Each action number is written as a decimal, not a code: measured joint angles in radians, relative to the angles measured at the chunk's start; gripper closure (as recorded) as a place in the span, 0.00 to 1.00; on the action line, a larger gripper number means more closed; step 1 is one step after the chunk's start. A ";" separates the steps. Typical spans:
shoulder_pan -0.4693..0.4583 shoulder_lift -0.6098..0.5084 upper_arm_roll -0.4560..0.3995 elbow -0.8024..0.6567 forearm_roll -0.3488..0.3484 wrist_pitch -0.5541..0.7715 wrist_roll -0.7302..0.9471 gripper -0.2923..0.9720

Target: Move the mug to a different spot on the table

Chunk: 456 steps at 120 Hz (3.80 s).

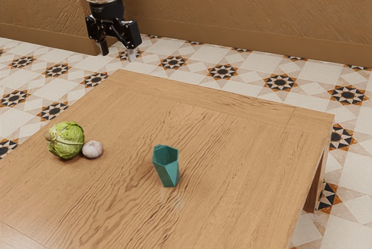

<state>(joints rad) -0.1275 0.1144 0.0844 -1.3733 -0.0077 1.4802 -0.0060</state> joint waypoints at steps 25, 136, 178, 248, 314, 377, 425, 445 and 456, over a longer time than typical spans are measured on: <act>0.000 0.001 0.002 0.000 -0.006 0.000 0.000 0.23; 0.031 0.078 -0.007 -0.289 -0.067 0.197 -0.334 0.23; 0.037 0.099 -0.006 -0.447 -0.248 0.365 -0.586 0.23; 0.037 0.137 -0.009 -0.583 -0.334 0.705 -0.865 0.23; 0.031 0.184 -0.049 -0.603 -0.221 0.777 -0.884 0.23; 0.040 0.248 -0.050 -0.579 -0.287 0.809 -0.846 0.31; 0.040 0.257 -0.049 -0.575 -0.316 0.821 -0.832 0.60; 0.040 0.256 -0.050 -0.575 -0.329 0.820 -0.833 0.65; 0.040 0.252 -0.050 -0.575 -0.344 0.817 -0.836 0.69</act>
<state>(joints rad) -0.0876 0.3666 0.0339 -1.9487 -0.3521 2.2970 -0.8418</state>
